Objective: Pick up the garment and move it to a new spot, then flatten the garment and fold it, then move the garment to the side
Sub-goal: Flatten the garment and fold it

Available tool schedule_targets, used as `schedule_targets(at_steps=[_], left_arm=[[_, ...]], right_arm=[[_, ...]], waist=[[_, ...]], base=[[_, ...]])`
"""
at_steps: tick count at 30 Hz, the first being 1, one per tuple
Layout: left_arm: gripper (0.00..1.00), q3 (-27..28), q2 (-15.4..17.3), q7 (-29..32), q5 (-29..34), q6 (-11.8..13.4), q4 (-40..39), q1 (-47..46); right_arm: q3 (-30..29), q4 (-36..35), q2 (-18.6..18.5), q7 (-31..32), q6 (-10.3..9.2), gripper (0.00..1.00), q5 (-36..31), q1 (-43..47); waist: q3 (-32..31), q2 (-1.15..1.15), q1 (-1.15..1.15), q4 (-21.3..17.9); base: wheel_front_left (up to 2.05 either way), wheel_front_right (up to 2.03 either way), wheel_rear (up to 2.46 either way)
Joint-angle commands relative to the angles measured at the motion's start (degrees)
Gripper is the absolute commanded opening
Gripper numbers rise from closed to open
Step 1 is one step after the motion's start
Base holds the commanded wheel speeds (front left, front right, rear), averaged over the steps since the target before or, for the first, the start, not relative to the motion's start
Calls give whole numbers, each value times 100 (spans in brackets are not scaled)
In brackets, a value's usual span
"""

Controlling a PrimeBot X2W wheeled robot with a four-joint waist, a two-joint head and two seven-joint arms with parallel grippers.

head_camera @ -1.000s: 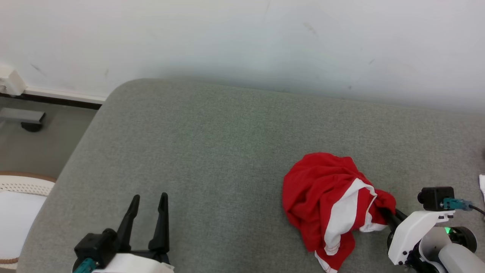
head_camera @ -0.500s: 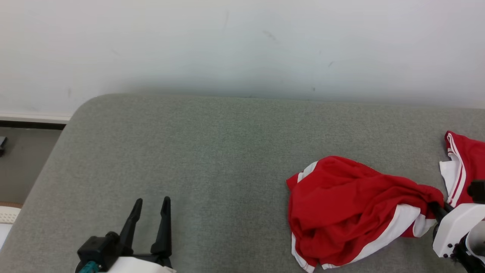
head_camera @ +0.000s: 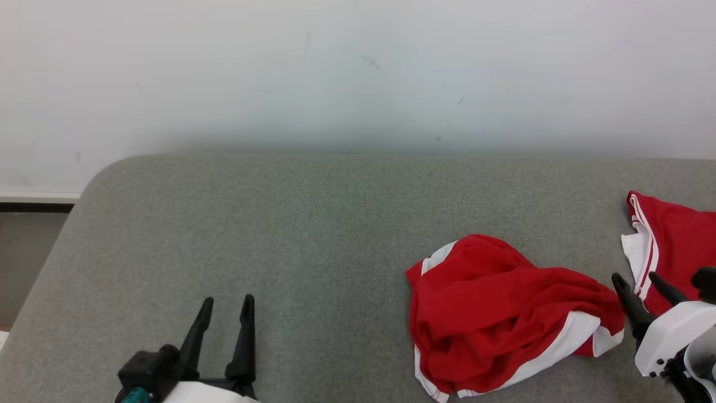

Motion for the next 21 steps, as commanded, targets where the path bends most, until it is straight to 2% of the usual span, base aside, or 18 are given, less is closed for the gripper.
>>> schedule_targets(at_steps=[1,6,10,21], left_arm=[[100,15,20,2,-31,-9,15,83],[100,24,20,2,-47,15,-34,125],[100,26,19,2,-79,40,-125,174],[100,-81,21,2,-85,51,-244,229]], right_arm=[[-37,-88,-13,-101,-11,100,-77,80],[-307,-660,116,-815,-10,100,-380,217],[-622,-1114,445,-1339,-11,100,-664,480],[-1562,-2416,1346,-1625,-11,100,-1494,1713]], waist=[[-48,0,0,-26],[-148,0,0,-109],[-168,0,0,-236],[-221,0,0,-611]], base=[[0,0,0],[0,0,0],[0,0,0],[0,0,0]])
